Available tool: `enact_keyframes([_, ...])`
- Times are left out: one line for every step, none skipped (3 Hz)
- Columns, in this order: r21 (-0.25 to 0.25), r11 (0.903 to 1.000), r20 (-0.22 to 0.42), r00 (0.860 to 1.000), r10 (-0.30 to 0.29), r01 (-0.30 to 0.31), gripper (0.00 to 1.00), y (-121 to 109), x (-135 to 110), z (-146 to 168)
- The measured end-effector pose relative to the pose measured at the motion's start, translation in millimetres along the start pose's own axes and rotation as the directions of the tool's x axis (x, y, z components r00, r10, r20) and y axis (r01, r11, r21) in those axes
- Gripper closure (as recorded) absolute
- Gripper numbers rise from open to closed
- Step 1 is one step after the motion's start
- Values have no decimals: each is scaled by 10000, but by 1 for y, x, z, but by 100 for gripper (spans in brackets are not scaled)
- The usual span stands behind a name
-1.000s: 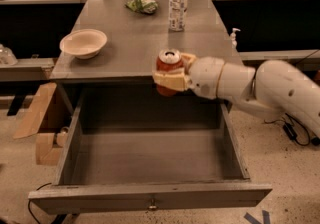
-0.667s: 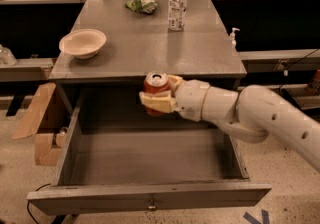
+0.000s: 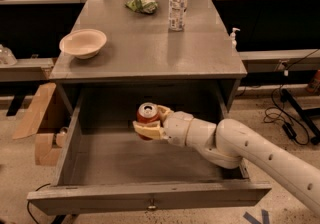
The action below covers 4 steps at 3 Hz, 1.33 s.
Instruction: Place coke can into top drawer
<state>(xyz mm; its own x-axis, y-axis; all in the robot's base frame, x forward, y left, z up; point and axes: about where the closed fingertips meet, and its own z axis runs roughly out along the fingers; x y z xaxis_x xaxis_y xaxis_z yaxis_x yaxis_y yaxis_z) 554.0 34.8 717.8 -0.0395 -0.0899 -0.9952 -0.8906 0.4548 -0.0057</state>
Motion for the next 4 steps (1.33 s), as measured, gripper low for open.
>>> enact_keyframes([241,9996,-414,9990,139,-129,82,-5,45,7])
enact_keyframes([226,9997,-399,9991,145,-136,59,-5,44,8])
enact_keyframes([186,9997,-392,9991,139,-132,28,-3,43,10])
enact_keyframes([160,9998,-386,9992,135,-129,5,-2,43,11])
